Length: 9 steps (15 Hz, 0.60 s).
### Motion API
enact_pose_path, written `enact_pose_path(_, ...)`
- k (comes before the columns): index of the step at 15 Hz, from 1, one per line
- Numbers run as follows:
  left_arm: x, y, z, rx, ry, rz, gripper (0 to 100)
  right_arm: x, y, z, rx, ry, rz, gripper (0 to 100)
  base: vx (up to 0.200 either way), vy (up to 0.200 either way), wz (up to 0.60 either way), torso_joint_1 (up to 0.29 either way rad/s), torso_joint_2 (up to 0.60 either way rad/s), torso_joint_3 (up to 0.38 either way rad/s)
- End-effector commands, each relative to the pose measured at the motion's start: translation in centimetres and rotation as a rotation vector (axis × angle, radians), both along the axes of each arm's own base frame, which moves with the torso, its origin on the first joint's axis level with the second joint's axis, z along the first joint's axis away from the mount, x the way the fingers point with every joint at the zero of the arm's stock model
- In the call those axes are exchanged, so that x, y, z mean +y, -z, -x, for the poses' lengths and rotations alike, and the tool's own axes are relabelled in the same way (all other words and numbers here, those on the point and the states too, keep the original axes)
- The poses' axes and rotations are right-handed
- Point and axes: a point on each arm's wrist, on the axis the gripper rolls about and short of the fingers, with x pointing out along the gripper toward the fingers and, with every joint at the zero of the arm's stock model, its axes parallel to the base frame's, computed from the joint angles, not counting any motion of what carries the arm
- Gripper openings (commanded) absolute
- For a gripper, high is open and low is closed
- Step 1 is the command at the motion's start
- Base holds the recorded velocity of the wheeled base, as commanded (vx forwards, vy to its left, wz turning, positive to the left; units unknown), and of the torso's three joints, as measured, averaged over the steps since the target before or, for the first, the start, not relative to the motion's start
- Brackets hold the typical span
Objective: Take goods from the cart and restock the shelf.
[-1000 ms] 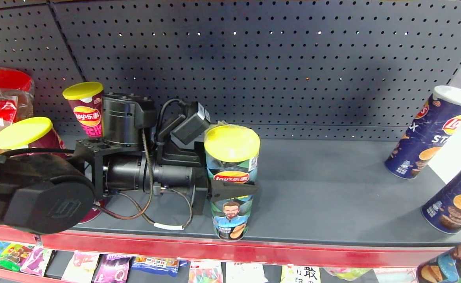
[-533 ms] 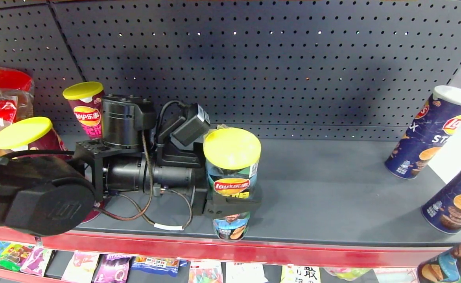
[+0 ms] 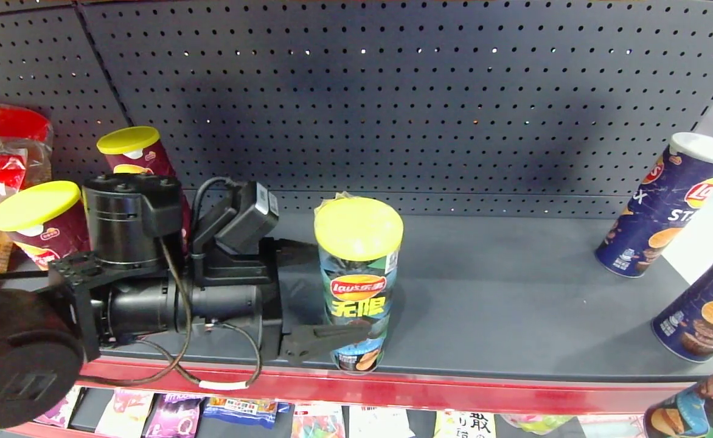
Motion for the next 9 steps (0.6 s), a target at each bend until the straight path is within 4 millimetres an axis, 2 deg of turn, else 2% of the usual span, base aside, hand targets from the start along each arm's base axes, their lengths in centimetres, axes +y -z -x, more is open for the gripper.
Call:
enact_pose_path(1,2.3,-0.9,1.4,-0.029,-0.054,0.017,100,0.1,0.0,-0.4,0.016,-0.002,0.003,0,0.0,0.0,0.0,0.0,0.0,0.0)
enact_pose_path(5,5.4,-0.1,4.8,-0.031,-0.216,-0.015,100,0.5,-0.6,-2.1,0.075,-0.052,0.016,0,0.0,0.0,0.0,0.0,0.0,0.0)
enact_pose_path(7,6.7,1.0,7.0,-0.011,-0.317,-0.039,100,1.2,-1.4,-3.8,0.093,-0.1,0.021,0,0.0,0.0,0.0,0.0,0.0,0.0)
enact_pose_path(8,6.9,1.3,7.4,-0.005,-0.329,-0.047,100,1.5,-1.7,-4.4,0.087,-0.118,0.021,0,0.0,0.0,0.0,0.0,0.0,0.0)
enact_pose_path(9,7.3,2.0,8.2,0.007,-0.333,-0.056,100,2.2,-2.1,-6.0,0.085,-0.147,0.02,0,0.0,0.0,0.0,0.0,0.0,0.0)
